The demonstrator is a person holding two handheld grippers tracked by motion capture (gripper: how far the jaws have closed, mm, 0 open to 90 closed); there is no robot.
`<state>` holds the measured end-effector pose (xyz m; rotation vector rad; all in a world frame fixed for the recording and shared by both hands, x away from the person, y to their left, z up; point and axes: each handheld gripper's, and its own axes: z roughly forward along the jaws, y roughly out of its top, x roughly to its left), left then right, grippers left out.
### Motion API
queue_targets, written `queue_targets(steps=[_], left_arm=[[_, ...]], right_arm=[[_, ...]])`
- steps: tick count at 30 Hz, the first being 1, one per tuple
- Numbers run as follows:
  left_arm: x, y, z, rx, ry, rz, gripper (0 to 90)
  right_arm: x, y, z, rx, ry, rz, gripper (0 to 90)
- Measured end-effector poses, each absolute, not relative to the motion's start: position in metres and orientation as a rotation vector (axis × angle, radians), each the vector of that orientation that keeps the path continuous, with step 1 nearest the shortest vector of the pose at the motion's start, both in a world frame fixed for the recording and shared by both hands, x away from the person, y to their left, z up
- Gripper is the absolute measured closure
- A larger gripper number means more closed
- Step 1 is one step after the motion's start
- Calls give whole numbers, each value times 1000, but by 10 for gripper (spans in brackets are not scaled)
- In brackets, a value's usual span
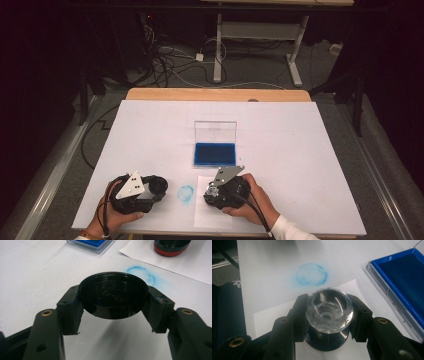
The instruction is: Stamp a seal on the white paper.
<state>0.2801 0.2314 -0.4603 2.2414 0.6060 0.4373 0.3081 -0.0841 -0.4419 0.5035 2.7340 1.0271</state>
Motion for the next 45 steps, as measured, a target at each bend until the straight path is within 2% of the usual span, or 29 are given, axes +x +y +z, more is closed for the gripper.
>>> queue_targets(steps=[45], left_arm=[[280, 229, -462, 2248, 607, 430, 367]], right_arm=[[310, -89, -447, 533, 2766, 1051, 570]])
